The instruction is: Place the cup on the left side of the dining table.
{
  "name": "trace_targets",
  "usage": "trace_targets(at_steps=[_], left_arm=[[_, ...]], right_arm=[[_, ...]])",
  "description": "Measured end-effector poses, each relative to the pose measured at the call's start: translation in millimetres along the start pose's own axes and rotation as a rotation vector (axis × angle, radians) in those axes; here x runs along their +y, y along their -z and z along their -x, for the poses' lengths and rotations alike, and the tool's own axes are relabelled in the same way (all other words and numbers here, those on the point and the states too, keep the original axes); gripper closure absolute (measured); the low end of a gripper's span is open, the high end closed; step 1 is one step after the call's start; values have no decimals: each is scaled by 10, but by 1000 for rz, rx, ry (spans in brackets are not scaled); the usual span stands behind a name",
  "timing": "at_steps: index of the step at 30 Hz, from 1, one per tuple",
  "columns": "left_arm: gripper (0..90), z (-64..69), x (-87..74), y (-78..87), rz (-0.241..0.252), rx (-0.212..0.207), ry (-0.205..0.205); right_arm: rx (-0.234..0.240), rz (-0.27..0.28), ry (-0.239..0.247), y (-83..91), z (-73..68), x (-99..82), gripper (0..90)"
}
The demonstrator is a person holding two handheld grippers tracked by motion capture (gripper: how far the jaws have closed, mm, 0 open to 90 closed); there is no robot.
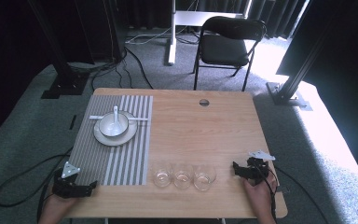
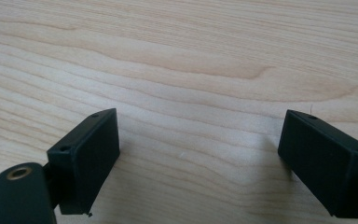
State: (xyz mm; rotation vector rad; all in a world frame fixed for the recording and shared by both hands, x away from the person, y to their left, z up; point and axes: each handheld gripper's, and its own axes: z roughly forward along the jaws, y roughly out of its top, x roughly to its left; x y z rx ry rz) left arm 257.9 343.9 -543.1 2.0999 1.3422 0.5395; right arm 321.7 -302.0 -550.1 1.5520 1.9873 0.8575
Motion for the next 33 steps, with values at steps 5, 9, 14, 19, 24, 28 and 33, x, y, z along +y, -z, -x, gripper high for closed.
trace_targets(at_steps=[5,9,14,19,24,28,33], left_arm=[[4,24,-16,27,6,-5,-17],[4,30,-16,46,13,-49,-16],[3,75,-1,49,17,-70,-34],[4,98,10,57,30,-81,-44],[4,130,21,65,34,-97,-55],[4,161,41,87,37,-87,-63],[4,219,85,127,57,-109,-81]], right_arm=[[0,0,0,0,0,0,120],[0,0,0,0,0,0,120],[0,0,0,0,0,0,120],[0,0,0,0,0,0,120],[0,0,0,0,0,0,120],[0,0,0,0,0,0,120],[0,0,0,0,0,0,120]])
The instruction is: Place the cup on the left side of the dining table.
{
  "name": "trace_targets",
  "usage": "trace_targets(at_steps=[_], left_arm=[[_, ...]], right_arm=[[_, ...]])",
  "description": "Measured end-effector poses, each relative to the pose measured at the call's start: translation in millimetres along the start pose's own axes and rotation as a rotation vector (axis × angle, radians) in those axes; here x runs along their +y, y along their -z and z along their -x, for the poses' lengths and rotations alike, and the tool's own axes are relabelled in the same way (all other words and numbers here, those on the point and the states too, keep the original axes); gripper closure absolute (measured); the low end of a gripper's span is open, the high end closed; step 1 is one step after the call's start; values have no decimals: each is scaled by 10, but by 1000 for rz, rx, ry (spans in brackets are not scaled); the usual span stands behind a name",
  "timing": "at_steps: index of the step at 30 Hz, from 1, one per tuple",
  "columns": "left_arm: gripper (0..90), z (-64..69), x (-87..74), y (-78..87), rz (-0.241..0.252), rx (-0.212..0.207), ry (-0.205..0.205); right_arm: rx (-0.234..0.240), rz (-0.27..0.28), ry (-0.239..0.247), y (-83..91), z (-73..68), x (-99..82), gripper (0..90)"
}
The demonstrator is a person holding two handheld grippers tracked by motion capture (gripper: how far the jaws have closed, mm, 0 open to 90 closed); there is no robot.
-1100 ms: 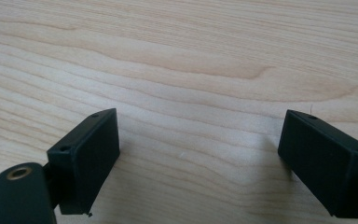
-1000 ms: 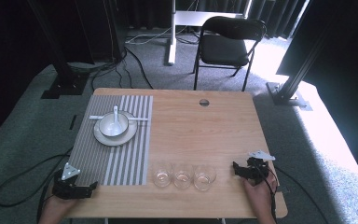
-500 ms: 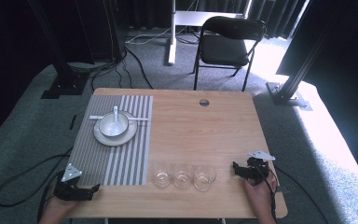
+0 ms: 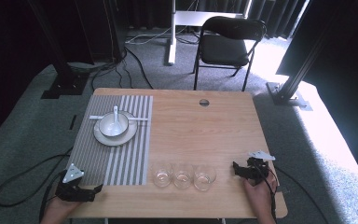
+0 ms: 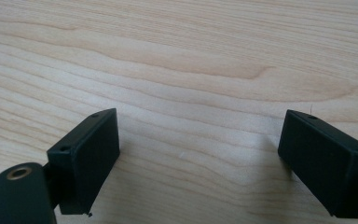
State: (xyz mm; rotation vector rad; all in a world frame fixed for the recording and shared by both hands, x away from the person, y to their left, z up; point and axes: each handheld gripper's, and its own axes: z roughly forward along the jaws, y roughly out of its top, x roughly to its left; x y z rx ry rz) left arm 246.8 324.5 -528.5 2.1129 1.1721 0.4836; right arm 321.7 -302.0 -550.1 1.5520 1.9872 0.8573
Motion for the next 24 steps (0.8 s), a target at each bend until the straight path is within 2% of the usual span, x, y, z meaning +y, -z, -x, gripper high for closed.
trace_targets(at_steps=[7,13,24], left_arm=[[4,87,54,-3,-9,-24,-34],[4,128,85,26,20,-68,-43],[4,251,154,-16,13,-88,-94]], right_arm=[[0,0,0,0,0,0,120],[0,0,0,0,0,0,120],[0,0,0,0,0,0,120]])
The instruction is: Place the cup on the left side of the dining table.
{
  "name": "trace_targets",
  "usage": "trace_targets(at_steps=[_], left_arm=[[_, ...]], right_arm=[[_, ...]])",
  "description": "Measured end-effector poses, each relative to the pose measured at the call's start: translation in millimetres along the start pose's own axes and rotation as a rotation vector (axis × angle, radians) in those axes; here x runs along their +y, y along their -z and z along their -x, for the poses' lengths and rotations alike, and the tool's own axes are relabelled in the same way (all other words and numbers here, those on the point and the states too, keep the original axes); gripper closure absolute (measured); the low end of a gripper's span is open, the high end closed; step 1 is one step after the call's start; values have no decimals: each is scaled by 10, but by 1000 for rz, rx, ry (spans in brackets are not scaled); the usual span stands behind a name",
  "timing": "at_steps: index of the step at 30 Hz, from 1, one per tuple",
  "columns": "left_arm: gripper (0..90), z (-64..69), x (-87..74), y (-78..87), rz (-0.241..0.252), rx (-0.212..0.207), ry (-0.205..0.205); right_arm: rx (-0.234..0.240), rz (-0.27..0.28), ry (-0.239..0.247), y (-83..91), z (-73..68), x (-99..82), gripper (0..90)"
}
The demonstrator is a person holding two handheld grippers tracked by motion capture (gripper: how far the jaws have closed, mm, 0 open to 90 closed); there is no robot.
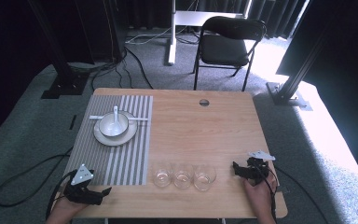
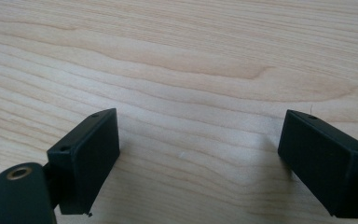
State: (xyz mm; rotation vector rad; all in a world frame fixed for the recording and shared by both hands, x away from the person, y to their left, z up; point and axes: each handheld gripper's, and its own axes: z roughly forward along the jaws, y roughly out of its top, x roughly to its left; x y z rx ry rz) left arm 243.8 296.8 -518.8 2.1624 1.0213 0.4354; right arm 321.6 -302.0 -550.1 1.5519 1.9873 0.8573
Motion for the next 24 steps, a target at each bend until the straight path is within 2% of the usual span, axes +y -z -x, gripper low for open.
trace_targets(at_steps=[9,10,18,22,24], left_arm=[[16,137,101,-1,39,-25,-44],[16,147,119,-9,32,-49,-43],[16,247,171,-88,27,-55,-75],[16,304,212,-128,36,-76,-85],[16,370,256,-160,43,-92,-106]], right_arm=[[0,0,0,0,0,0,120],[0,0,0,0,0,0,120],[0,0,0,0,0,0,120],[0,0,0,0,0,0,120],[0,0,0,0,0,0,120]])
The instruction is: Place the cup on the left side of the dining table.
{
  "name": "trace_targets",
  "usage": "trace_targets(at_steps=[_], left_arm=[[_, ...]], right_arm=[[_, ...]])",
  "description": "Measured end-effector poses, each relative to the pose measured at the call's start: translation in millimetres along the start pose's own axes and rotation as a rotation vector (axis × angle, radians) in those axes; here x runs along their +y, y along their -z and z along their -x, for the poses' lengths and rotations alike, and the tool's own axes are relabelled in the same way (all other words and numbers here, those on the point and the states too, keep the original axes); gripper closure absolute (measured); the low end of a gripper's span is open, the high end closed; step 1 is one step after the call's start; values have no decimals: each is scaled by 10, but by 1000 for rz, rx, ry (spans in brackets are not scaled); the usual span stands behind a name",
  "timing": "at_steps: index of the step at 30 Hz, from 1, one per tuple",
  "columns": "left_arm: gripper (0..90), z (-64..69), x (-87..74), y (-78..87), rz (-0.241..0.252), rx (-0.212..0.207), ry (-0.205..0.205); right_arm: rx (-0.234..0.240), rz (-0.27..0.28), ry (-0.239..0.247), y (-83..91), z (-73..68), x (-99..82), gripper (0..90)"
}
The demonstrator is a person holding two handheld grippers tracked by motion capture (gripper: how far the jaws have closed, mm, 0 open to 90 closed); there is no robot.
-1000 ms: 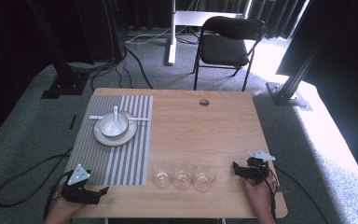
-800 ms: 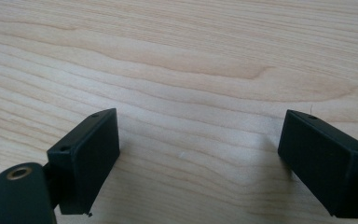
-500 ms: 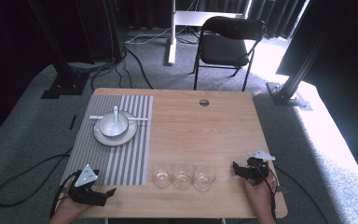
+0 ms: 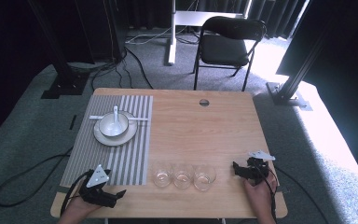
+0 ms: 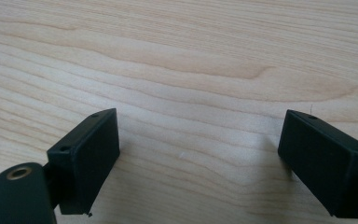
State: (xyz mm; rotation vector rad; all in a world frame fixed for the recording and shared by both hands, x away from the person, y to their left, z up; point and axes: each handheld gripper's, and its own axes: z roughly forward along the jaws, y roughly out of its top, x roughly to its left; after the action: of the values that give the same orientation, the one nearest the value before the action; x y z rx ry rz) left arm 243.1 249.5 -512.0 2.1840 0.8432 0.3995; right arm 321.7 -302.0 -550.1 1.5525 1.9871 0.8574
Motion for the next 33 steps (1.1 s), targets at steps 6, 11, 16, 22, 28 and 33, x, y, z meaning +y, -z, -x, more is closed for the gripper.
trace_targets(at_steps=[6,11,16,22,28,33], left_arm=[[16,100,99,-64,23,-34,-29],[16,169,164,-136,30,-61,-46],[16,252,241,-229,46,-87,-69],[16,313,278,-337,47,-106,-80],[16,361,364,-421,62,-130,-91],[16,420,427,-527,54,-135,-110]], right_arm=[[0,0,0,0,0,0,120],[0,0,0,0,0,0,120],[0,0,0,0,0,0,120],[0,0,0,0,0,0,120],[0,0,0,0,0,0,120],[0,0,0,0,0,0,120]])
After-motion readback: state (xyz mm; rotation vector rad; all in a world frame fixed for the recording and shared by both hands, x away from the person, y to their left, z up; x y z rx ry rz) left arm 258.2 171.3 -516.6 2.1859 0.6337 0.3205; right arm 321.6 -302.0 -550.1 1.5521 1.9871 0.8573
